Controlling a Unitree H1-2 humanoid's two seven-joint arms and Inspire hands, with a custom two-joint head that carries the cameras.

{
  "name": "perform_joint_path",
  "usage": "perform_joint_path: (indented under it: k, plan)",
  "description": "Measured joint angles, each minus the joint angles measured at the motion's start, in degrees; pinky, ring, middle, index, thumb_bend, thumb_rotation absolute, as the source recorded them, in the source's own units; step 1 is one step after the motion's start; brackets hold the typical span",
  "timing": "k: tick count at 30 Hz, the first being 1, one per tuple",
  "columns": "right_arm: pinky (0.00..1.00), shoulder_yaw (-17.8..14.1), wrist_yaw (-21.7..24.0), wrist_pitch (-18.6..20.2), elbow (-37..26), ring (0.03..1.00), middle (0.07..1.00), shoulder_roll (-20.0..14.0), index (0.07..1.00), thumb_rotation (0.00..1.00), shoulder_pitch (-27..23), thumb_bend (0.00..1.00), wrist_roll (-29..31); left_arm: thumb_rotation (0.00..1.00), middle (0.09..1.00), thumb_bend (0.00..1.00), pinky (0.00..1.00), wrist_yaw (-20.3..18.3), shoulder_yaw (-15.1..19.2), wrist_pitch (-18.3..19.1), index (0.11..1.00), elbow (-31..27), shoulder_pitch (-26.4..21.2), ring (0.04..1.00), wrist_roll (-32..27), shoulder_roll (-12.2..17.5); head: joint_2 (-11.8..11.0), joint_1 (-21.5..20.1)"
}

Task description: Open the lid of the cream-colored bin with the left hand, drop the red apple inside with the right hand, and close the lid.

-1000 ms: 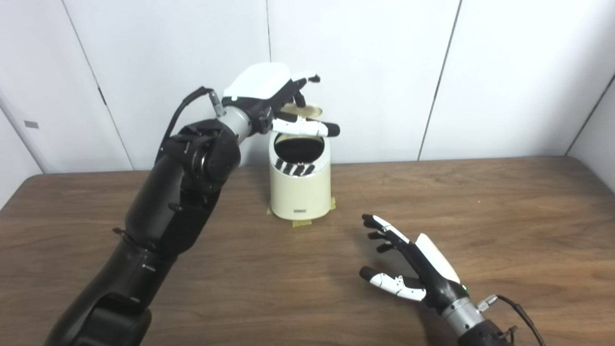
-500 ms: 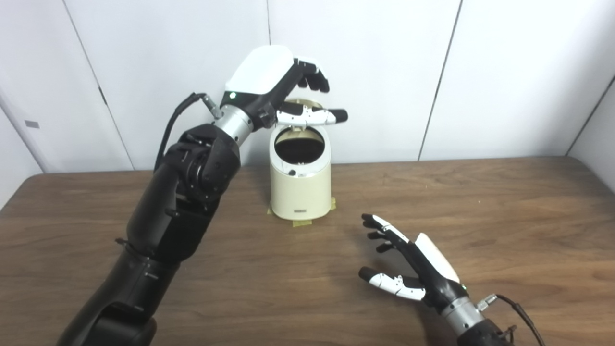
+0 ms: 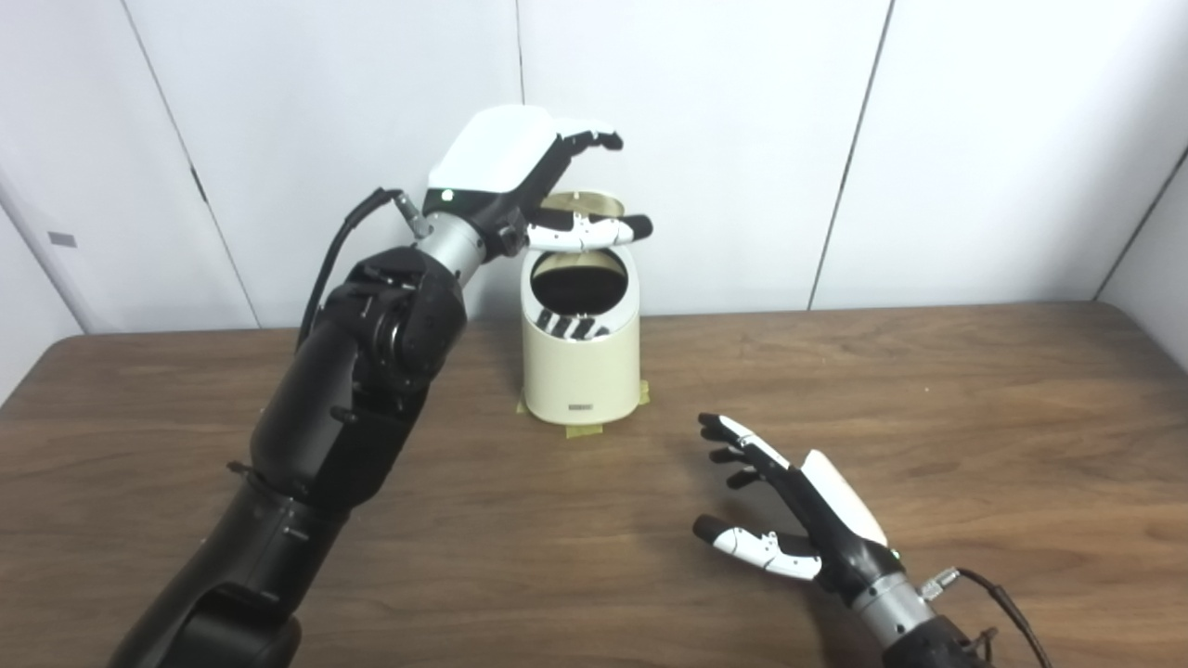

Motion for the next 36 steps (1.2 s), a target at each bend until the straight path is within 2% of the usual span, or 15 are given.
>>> perform_joint_path:
  k: [9,18,23,29,36]
  plan:
    - [0.69,0.0,0.0,0.0,-0.2,0.814,0.883,0.0,0.911,0.72,0.0,0.50,0.1,0.84,0.863,0.88,1.00,-4.1,-2.4,2.8,0.845,2.4,-0.6,0.888,2.6,1.0,0.2,-0.2]
    - [0.69,0.0,0.1,0.0,-0.2,0.818,0.886,0.0,0.913,0.72,0.0,0.50,0.1,0.85,0.853,0.90,1.00,-5.2,-3.3,3.2,0.824,3.2,-0.9,0.887,3.2,1.6,0.3,-0.3]
    - [0.68,0.1,0.5,0.1,-0.3,0.818,0.884,0.0,0.912,0.73,0.0,0.51,0.0,0.88,0.854,0.91,1.00,-6.7,-3.8,3.4,0.836,1.5,-0.7,0.886,3.3,1.7,0.4,-0.3]
    - [0.69,0.1,0.6,0.6,-0.5,0.816,0.881,0.0,0.908,0.73,0.0,0.51,0.0,0.85,0.839,0.88,1.00,-7.0,-3.7,3.3,0.824,0.1,0.1,0.871,3.1,1.7,0.5,-0.4]
    - [0.69,0.1,0.6,1.0,-0.6,0.815,0.877,0.0,0.902,0.71,0.0,0.51,0.1,0.84,0.836,0.89,0.97,-7.2,-4.0,2.6,0.831,-3.2,3.4,0.876,3.0,1.7,0.7,-0.4]
